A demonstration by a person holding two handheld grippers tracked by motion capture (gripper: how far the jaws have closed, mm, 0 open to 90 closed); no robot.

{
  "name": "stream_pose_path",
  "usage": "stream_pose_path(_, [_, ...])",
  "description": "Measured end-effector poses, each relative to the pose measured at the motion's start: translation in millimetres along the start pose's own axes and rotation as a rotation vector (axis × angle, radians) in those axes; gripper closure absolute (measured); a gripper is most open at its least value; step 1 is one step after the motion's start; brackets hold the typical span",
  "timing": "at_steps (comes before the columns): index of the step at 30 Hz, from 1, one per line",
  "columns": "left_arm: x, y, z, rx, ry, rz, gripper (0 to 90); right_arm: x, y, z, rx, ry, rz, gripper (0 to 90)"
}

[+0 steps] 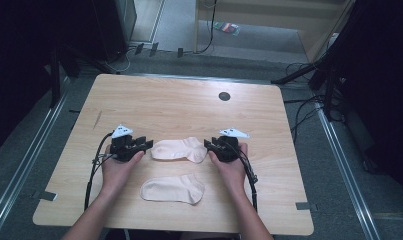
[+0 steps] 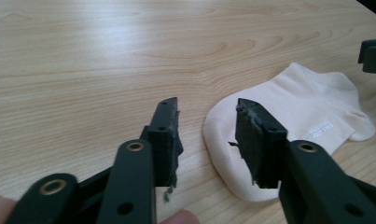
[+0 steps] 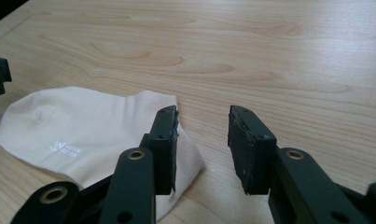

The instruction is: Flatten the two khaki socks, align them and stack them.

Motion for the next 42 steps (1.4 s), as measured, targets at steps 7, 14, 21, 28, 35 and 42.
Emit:
stream_pose_path(7, [-4.7, -9.3, 9.3, -0.029, 0.009, -0.043, 70.4, -5.1, -3.2, 0.4, 0.03, 0.022, -0.022, 62.2])
stream_pose_path(14, [-9.1, -17.2, 16.6, 0.066, -0.062, -0.097, 66.5, -12.4, -11.9, -10.0, -0.001, 0.065, -0.052, 60.7])
stream_pose_path(21, [-11.9, -20.7, 18.7, 0.089, -0.095, -0.123, 73.9, -17.6, -14.5, -18.3, -0.096, 0.117, -0.085, 73.2])
stream_pose_path(28, [-14.4, -21.4, 20.4, 0.086, -0.102, -0.109, 87.1, -25.2, -13.8, -27.5, -0.154, 0.161, -0.04, 78.8])
stream_pose_path(35, [-14.5, -14.3, 22.6, 0.084, -0.118, -0.092, 89.1, -27.8, -10.8, -31.1, -0.149, 0.17, -0.037, 86.1])
stream_pose_path(42, [-7.9, 6.5, 25.7, 0.041, -0.102, -0.049, 89.2, -21.7, 6.4, -30.2, -0.1, 0.111, -0.006, 86.5])
Point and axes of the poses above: each handheld gripper's, and its own axes: y roughly backward along the jaws, x roughly out of its top, z roughly to its right, the point moved 4 cm from there along -y, roughly forward along the jaws, and after that the axes turned 3 degrees about -x, right-handed, at the moved point
